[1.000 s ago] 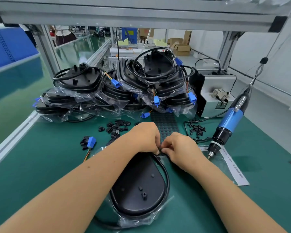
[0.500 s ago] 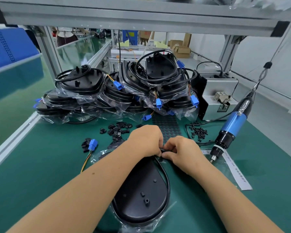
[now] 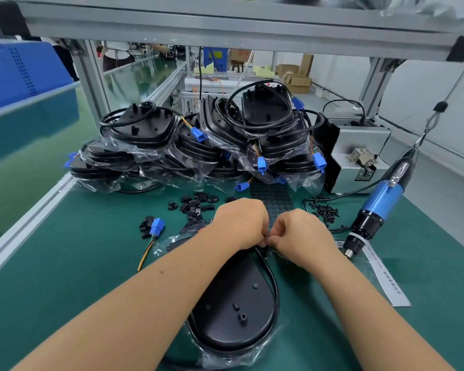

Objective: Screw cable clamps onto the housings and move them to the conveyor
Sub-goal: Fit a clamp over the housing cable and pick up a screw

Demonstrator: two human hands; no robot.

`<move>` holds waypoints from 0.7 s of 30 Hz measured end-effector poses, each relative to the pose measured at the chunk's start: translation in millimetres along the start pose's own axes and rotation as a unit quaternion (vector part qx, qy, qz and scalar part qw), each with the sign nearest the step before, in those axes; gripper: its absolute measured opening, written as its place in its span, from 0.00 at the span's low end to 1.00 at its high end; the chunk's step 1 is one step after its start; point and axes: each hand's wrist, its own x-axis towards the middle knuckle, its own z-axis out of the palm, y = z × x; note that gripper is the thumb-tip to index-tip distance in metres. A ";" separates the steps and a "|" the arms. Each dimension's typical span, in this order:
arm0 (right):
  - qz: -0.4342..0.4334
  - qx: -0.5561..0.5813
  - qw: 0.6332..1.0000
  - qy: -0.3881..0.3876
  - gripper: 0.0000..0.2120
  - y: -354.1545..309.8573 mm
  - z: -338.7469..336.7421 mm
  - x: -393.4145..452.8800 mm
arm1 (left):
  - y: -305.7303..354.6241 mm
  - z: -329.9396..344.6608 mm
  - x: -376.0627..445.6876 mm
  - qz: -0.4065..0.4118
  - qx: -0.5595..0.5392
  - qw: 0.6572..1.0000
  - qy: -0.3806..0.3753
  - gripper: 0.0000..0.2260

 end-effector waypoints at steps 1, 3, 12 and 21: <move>0.003 0.002 1.000 0.001 0.12 -1.2 -0.2 0.0 | -0.4 0.7 0.1 0.003 0.001 1.000 0.002 0.04; 0.006 0.006 1.000 -0.001 0.11 -2.8 -0.8 -0.5 | -1.5 1.2 0.1 0.010 -0.003 1.000 0.001 0.04; -0.059 0.118 0.991 -0.008 0.08 -21.8 -9.9 -21.9 | -58.1 -36.4 -47.3 0.016 -0.105 0.993 0.060 0.10; -0.226 0.110 0.959 -0.134 0.06 -99.5 -10.3 -58.6 | -98.2 -11.8 -118.8 -0.005 -0.295 0.953 0.063 0.20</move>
